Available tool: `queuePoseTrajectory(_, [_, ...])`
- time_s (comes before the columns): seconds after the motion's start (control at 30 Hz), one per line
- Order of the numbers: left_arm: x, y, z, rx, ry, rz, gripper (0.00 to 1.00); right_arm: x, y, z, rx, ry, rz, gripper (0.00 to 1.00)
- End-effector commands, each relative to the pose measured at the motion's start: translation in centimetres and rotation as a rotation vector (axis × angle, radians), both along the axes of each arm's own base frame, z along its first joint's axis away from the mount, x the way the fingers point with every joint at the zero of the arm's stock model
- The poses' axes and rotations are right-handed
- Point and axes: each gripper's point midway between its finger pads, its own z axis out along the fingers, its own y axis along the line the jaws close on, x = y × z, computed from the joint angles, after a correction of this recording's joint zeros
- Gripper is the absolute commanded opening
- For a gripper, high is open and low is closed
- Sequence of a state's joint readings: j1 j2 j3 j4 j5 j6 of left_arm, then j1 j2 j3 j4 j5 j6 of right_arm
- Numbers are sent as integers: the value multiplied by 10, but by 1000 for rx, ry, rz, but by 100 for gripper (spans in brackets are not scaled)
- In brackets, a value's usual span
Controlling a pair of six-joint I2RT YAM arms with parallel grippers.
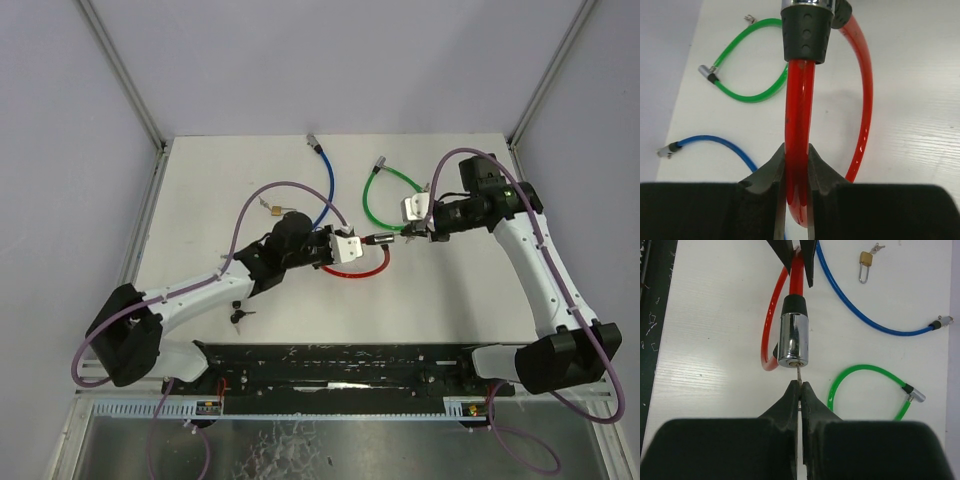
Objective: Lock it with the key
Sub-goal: Lock the lock, then place the lock at the center of the board.
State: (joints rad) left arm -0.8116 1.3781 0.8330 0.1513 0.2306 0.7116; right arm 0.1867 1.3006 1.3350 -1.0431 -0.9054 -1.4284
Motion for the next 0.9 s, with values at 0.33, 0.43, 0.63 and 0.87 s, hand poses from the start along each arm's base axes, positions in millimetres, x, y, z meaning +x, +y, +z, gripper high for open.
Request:
queuePoseTrajectory(0.33, [-11, 0, 18, -134, 321, -70, 0, 0, -11, 57, 63, -14, -5, 0])
queuePoseTrajectory(0.43, [0, 0, 30, -153, 262, 15, 0, -6, -2, 60, 130, 86, -6, 0])
queuePoseTrajectory(0.63, [12, 29, 67, -375, 181, 118, 0, 17, 7, 73, 273, 238, -193, 0])
queuePoseTrajectory(0.87, [28, 49, 90, -673, 385, 192, 0, 20, 27, 94, 520, 499, -290, 0])
